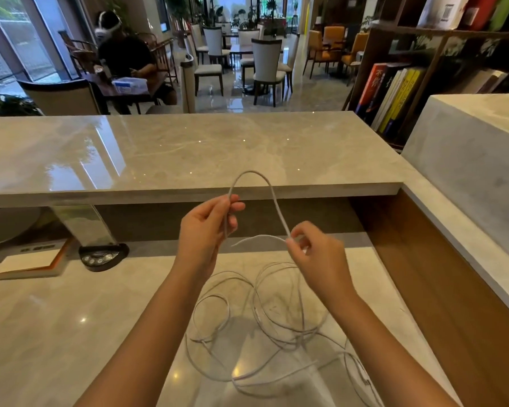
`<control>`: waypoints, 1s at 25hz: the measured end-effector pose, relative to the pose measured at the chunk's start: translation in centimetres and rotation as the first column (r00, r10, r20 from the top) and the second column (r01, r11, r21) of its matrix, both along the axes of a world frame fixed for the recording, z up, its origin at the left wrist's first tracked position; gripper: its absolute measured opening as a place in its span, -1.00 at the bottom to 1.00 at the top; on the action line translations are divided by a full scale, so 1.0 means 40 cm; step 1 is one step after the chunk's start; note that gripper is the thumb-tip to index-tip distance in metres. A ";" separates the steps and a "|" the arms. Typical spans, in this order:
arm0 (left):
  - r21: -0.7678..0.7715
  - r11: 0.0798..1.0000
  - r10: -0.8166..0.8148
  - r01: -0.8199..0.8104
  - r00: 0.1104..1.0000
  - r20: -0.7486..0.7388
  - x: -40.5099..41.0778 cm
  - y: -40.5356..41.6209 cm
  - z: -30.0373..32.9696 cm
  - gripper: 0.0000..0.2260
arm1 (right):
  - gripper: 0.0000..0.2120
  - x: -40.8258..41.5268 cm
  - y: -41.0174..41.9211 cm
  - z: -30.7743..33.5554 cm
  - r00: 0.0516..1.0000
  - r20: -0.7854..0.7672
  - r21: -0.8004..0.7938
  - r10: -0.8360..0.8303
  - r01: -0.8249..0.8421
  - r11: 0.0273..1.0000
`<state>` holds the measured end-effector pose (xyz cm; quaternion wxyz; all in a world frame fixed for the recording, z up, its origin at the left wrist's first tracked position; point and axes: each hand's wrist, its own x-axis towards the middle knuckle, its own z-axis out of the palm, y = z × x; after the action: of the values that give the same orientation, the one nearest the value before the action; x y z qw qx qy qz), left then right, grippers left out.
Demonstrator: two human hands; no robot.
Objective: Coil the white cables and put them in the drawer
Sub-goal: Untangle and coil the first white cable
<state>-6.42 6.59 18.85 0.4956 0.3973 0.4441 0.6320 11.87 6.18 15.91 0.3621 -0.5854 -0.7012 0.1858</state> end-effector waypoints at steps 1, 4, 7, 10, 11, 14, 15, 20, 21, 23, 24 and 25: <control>0.003 1.000 0.001 0.000 0.996 -0.088 0.009 -0.002 -0.003 -0.84 | -0.95 -0.014 -0.013 0.004 1.000 0.012 -0.060 0.027 -0.027 0.998; -0.024 0.999 -0.042 0.036 0.953 -0.300 0.039 -0.008 -0.015 -0.85 | -0.83 -0.030 -0.038 0.031 0.992 0.037 -0.267 0.122 -0.108 0.958; -0.134 0.967 -0.255 0.217 0.847 -0.467 0.071 -0.022 -0.026 -0.81 | -0.75 -0.028 -0.045 0.080 0.899 -0.387 -0.522 0.205 -0.397 0.755; -0.242 0.823 -0.553 0.514 0.822 -0.138 0.078 -0.044 -0.051 -0.69 | -0.77 0.001 -0.043 0.119 0.722 -0.663 -0.466 0.198 -0.605 0.645; -0.232 0.783 -0.602 0.577 0.797 -0.048 0.072 -0.045 -0.058 -0.68 | -0.79 0.008 -0.041 0.122 0.739 -0.641 -0.445 0.210 -0.580 0.683; -0.270 0.769 -0.640 0.580 0.704 -0.308 0.061 -0.045 -0.061 -0.76 | -0.84 0.011 -0.030 0.106 0.931 -0.302 -0.333 0.203 -0.303 0.893; -0.289 0.788 -0.615 0.544 0.680 -0.400 0.062 -0.046 -0.054 -0.82 | -0.86 0.011 -0.024 0.096 0.976 -0.138 -0.247 0.171 -0.201 0.948; -0.267 0.828 -0.549 0.493 0.621 -0.559 0.053 -0.048 -0.037 -0.86 | -0.80 0.021 -0.007 0.080 0.967 -0.157 -0.227 0.203 -0.235 0.945; -0.250 0.856 -0.498 0.453 0.591 -0.635 0.055 -0.047 -0.042 -0.87 | -0.81 0.022 -0.006 0.076 0.951 -0.241 -0.248 0.192 -0.251 0.936; -0.149 0.940 -0.300 0.308 0.529 -0.794 0.067 -0.050 -0.058 -0.89 | -0.84 0.023 -0.007 0.063 0.929 -0.351 -0.260 0.117 -0.217 0.941; -0.061 0.970 -0.175 0.234 0.504 -0.846 0.074 -0.053 -0.066 -0.90 | -0.85 0.021 -0.009 0.056 0.911 -0.405 -0.265 0.079 -0.199 0.943; 0.037 0.983 -0.055 0.178 0.483 -0.874 0.081 -0.058 -0.074 -0.89 | -0.87 0.016 -0.011 0.050 0.887 -0.459 -0.269 0.043 -0.185 0.945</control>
<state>-3.20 4.29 15.91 0.2204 0.7203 0.5653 0.3363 12.51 5.74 17.92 0.4069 -0.5329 -0.5954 0.4427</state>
